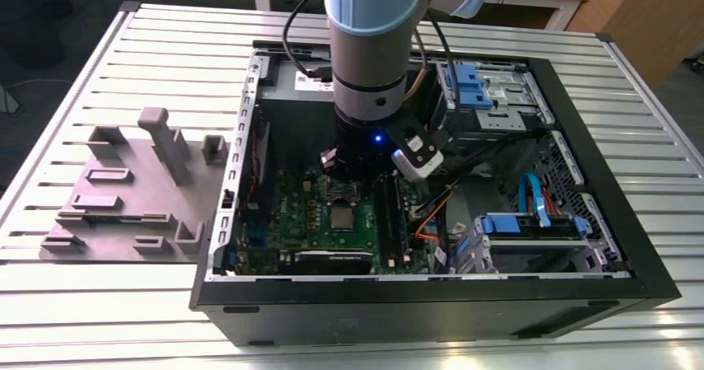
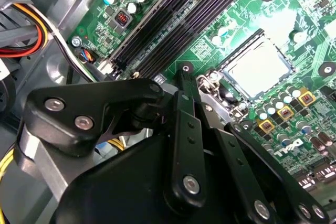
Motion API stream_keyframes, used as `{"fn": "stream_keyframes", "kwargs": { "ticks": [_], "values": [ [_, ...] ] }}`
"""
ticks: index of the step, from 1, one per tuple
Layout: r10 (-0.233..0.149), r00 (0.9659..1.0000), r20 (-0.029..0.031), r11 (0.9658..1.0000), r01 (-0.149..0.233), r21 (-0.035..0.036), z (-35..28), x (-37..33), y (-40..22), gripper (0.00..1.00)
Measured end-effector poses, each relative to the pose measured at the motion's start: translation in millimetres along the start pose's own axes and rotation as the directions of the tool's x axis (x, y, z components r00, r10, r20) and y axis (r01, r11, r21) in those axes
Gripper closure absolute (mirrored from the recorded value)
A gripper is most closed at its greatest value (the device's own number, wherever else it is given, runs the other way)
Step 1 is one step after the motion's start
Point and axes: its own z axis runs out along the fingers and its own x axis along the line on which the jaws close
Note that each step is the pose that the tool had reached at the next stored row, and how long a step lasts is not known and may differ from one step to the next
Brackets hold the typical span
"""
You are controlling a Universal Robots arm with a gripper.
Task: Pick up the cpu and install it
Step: 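Close the cpu cover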
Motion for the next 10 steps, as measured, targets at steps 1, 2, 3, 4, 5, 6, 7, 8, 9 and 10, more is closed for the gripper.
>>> {"fn": "stream_keyframes", "kwargs": {
  "ticks": [1,2,3,4,5,6,7,8,9,10],
  "values": [
    [0.0,1.0,-0.0075,1.0,0.0,-0.0017,0.0,-0.3,-0.1,0.9],
    [0.0,0.9999,-0.0153,1.0,0.0,-0.0034,0.0,-0.6,-0.2,0.9],
    [0.0,0.9999,-0.0169,1.0,0.0,-0.0037,0.0,-0.6,-0.2,0.9],
    [0.0,0.9999,-0.0172,1.0,0.0,-0.0038,0.0,-0.5,-0.2,0.9],
    [0.0,0.9998,-0.0175,1.0,0.0,-0.0039,0.0,-0.5,-0.2,0.9],
    [0.0,0.9998,-0.0178,1.0,0.0,-0.004,0.0,-0.6,-0.2,0.9],
    [0.0,0.9998,-0.018,1.0,0.0,-0.0041,0.1,-0.6,-0.2,0.9],
    [0.0,0.9998,-0.0179,1.0,0.0,-0.0046,0.1,-0.6,-0.2,0.9],
    [0.0,0.9998,-0.0177,1.0,0.0,-0.0055,-0.2,-0.6,-0.2,0.9],
    [0.0,0.9998,-0.0173,1.0,-0.001,-0.0072,-0.9,-0.7,-0.2,0.9]
  ]
}}
